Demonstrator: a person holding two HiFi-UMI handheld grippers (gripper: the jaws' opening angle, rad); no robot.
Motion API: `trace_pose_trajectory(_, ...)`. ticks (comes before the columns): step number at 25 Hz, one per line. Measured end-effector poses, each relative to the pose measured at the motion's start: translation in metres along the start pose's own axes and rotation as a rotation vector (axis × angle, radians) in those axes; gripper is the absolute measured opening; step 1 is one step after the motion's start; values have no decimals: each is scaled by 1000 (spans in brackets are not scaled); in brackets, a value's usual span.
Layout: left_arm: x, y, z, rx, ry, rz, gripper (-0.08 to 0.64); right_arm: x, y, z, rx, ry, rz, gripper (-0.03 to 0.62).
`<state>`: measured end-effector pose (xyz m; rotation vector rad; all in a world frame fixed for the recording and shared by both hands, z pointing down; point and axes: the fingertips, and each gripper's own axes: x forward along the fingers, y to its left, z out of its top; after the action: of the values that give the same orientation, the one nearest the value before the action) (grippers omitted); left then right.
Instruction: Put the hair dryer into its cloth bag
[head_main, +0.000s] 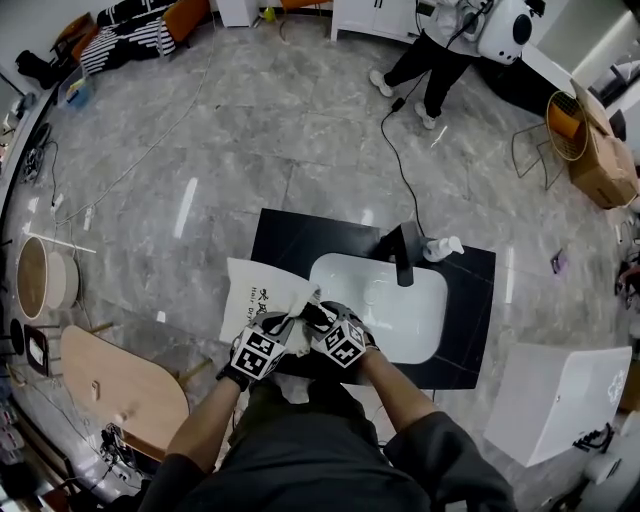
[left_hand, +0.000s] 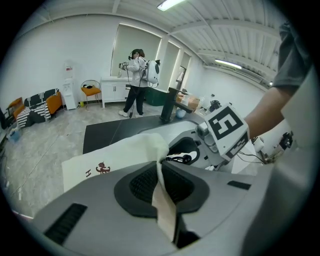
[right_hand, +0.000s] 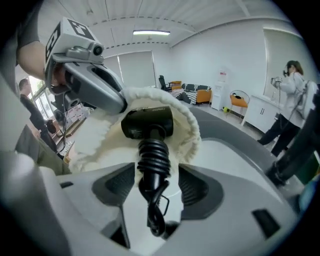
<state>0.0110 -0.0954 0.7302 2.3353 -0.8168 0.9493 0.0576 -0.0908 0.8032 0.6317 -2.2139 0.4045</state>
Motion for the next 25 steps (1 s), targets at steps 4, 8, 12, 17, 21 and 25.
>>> trace_pose_trajectory(4, 1, 0, 1, 4, 5, -3, 29, -4, -2, -24, -8, 42, 30, 275)
trace_pose_trajectory(8, 4, -1, 0, 4, 9, -4, 29, 2, -2, -56, -71, 148, 32, 278)
trace_pose_trajectory(12, 6, -2, -2, 0, 13, -9, 29, 1, -6, -58, -106, 151, 1, 147)
trace_pose_trajectory(17, 7, -4, 0, 6, 16, -23, 29, -7, -5, -41, -118, 116, 13, 143)
trace_pose_trajectory(21, 8, -6, 4, 8, 9, -37, 29, -4, -4, -11, -152, 73, 17, 140)
trace_pose_trajectory(25, 12, -9, 7, -1, 0, -55, 28, 9, 2, 15, -196, 38, 33, 138)
